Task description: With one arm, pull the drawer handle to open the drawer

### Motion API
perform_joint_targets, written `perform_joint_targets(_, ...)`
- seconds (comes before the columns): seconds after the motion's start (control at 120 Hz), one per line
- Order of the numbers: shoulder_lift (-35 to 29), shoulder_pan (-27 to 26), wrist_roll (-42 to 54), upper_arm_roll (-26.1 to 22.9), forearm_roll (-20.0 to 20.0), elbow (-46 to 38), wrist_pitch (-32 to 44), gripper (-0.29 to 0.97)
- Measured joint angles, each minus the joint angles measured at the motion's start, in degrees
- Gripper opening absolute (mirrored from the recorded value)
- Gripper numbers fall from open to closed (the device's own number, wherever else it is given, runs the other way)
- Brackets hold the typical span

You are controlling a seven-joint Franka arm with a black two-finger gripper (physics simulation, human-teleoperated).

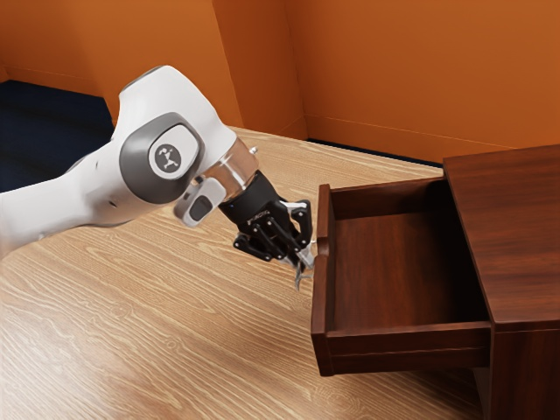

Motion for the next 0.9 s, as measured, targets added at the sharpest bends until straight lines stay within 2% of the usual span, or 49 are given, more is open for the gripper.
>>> perform_joint_targets(0.183, -1.11, -0.88, -0.23, 0.77, 0.25, -0.01, -0.38, 0.09)
perform_joint_targets(0.325, -5.91, -0.68, -0.58, 2.08, 0.61, 0.27, -2.05, 0.12)
perform_joint_targets(0.392, -8.11, -0.27, -1.23, 4.34, 1.00, 1.90, -3.90, 0.15)
perform_joint_targets(0.442, -8.67, -0.21, -2.89, 5.65, 3.95, 5.05, -6.12, 0.19)
perform_joint_targets(0.492, -8.69, -2.04, -5.78, 6.84, 9.17, 9.96, -9.50, 0.25)
perform_joint_targets(0.583, -6.77, -10.18, -13.29, 14.03, 19.57, 18.80, -17.15, 0.37)
perform_joint_targets(0.65, -5.80, -12.73, -20.15, 16.19, 24.80, 21.13, -22.38, 0.46)
perform_joint_targets(0.742, -4.29, -13.23, -30.10, 18.14, 27.72, 21.93, -27.32, 0.53)
perform_joint_targets(0.9, -3.86, -13.03, -45.57, 19.11, 29.56, 22.21, -31.95, 0.61)
